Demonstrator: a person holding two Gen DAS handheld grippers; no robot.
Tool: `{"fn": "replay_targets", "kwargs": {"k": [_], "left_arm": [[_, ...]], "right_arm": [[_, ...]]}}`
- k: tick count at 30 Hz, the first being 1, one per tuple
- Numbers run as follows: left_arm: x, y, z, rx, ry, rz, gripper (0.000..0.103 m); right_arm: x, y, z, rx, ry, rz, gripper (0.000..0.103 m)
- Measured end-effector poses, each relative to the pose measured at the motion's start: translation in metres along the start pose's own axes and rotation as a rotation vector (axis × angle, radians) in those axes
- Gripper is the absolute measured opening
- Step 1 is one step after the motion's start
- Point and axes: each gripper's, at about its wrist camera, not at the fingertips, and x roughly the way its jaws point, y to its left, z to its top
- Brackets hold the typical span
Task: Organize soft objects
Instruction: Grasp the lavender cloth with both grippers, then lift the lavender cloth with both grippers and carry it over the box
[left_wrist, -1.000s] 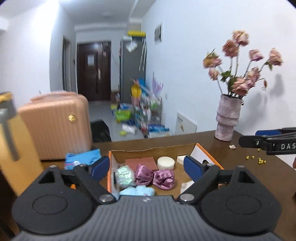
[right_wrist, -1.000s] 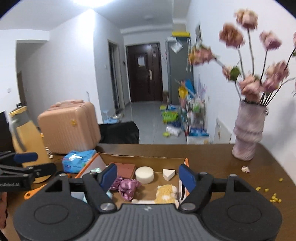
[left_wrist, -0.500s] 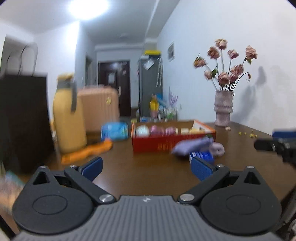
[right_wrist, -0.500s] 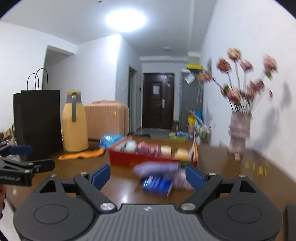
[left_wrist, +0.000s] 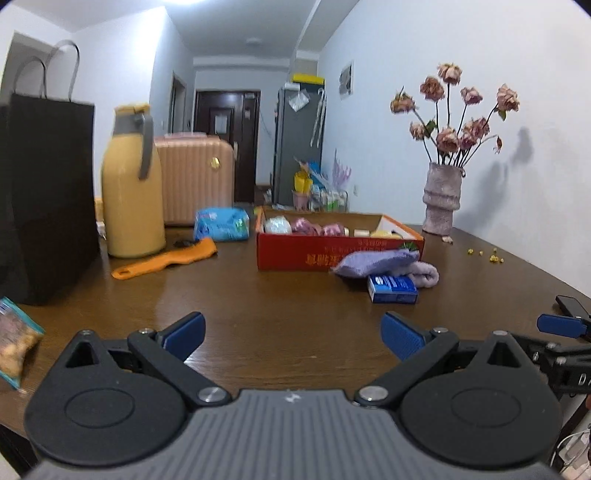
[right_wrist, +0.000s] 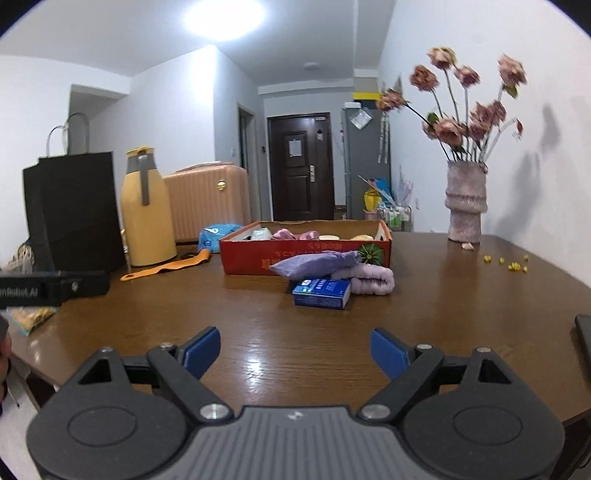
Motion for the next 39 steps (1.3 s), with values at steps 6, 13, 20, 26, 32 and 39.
{"fn": "replay_targets", "kwargs": {"k": [6,13,20,26,32,39], "left_arm": [[0.057,-0.004,0.017,-0.053,0.053,-0.068,0.103],[0.167,-0.013,0.057,-0.12,0.099,-0.187,0.094],[0.271,-0.015,0.064,-0.261,0.258,-0.304,0.074],[0.302,-0.01,0.065,-0.347,0.315,-0.38,0.023],[0.258,-0.003,0.072,-0.315,0.236,-0.394,0.01],[0.142,0.012,0.037,-0.254,0.212,-0.384,0.01]], "right_arm": [[0.041,-0.029,0.02,0.088,0.019,-0.012,0.083],[0.133,-0.072,0.062,0.247,0.057,0.072,0.08],[0.232,-0.1,0.079,0.433,0.11,0.094,0.054],[0.268,-0.108,0.077,0.531,0.118,0.094,0.011],[0.237,-0.087,0.085,0.457,0.065,0.143,0.005],[0.137,-0.032,0.046,0.287,0.099,0.216,0.004]]}}
